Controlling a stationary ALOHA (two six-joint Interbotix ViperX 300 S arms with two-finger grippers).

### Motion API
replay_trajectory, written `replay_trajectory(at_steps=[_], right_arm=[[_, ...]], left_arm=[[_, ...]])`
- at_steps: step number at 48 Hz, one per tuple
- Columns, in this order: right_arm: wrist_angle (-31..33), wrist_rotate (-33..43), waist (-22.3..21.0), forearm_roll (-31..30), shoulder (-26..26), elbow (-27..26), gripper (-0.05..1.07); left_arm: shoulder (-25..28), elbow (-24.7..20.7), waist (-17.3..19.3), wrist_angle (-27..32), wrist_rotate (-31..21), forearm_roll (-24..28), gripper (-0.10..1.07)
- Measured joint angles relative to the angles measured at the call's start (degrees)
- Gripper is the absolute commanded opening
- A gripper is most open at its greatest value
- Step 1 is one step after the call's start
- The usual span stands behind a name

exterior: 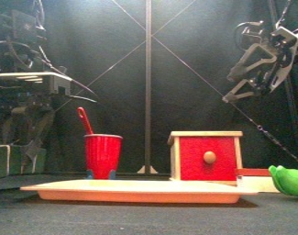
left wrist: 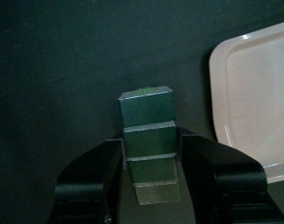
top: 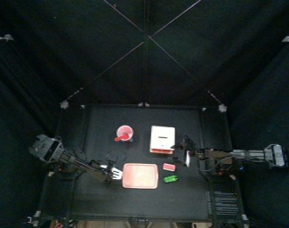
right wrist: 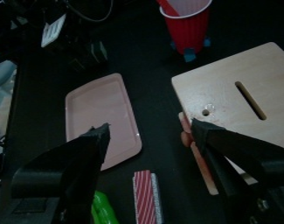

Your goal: Place sushi roll on plate

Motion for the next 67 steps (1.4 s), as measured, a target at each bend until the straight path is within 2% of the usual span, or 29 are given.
replay_trajectory(at_steps=[12, 29, 37, 43, 51, 60, 67], right_arm=[[0.0, 0.0, 0.0, 0.0, -0.09, 0.0, 1.02], [0.0, 0.09, 0.0, 0.0, -0.09, 0.0, 1.02], [0.0, 0.09, 0.09, 0.35, 0.0, 0.09, 1.02], [0.0, 0.09, 0.18, 0.35, 0.0, 0.35, 1.02], [0.0, 0.09, 0.18, 0.35, 0.0, 0.35, 1.02], [0.0, 0.09, 0.18, 0.35, -0.09, 0.53, 1.02], [0.09, 0.09, 0.18, 0.35, -0.35, 0.79, 1.02]], left_arm=[[-0.35, 0.18, -0.09, 0.0, 0.0, 1.85, 0.59], [-2.46, -2.64, 0.09, -0.88, 0.18, 10.2, 0.59], [-4.66, -3.34, 2.46, -3.25, 0.26, 12.48, 0.59], [-5.54, -3.6, 5.1, -7.29, 0.35, 14.33, 0.58], [-2.29, -5.62, 6.42, -13.8, -0.18, 15.56, 0.58], [4.39, -9.67, 6.68, -14.77, -0.62, 15.47, 0.58], [7.38, -12.39, 6.68, -14.77, -0.7, 13.36, 0.59]])
